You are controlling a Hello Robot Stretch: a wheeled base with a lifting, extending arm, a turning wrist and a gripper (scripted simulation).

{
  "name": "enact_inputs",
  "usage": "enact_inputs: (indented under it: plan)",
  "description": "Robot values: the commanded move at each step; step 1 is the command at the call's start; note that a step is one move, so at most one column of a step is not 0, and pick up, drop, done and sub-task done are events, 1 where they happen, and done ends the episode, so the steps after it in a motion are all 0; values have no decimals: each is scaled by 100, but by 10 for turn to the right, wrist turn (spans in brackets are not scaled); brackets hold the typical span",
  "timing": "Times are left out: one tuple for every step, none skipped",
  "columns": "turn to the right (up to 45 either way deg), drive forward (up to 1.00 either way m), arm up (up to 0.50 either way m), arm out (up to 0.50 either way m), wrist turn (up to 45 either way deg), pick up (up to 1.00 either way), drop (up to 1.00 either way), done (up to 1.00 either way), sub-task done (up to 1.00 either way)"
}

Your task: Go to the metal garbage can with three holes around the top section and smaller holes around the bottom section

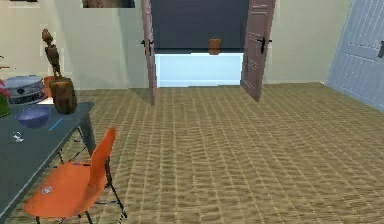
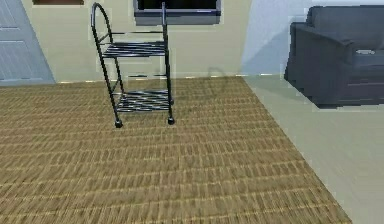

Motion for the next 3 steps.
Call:
enact_inputs:
  plan:
    - [0,100,0,0,0,0,0,0,0]
    - [30,0,0,0,0,0,0,0,0]
    - [0,35,0,0,0,0,0,0,0]
